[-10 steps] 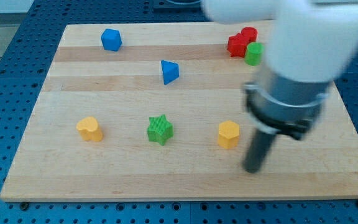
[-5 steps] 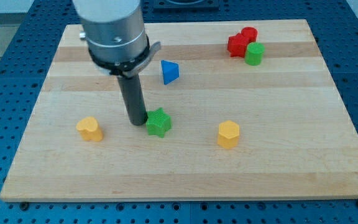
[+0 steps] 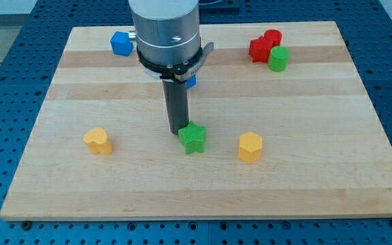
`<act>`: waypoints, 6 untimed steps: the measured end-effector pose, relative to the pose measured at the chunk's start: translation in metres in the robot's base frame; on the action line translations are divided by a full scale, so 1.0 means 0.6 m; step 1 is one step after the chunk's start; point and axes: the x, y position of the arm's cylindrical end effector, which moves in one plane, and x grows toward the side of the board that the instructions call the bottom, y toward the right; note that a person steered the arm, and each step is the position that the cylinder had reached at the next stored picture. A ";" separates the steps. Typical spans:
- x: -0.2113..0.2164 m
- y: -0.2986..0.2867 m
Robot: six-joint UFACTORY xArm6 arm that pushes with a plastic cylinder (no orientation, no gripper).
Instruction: Push the green star to the left of the green circle
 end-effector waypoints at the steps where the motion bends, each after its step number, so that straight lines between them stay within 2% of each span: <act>1: 0.000 0.000; 2: 0.005 0.010; 3: 0.016 -0.049; 4: 0.098 -0.021; 5: 0.074 0.014; 6: 0.018 0.056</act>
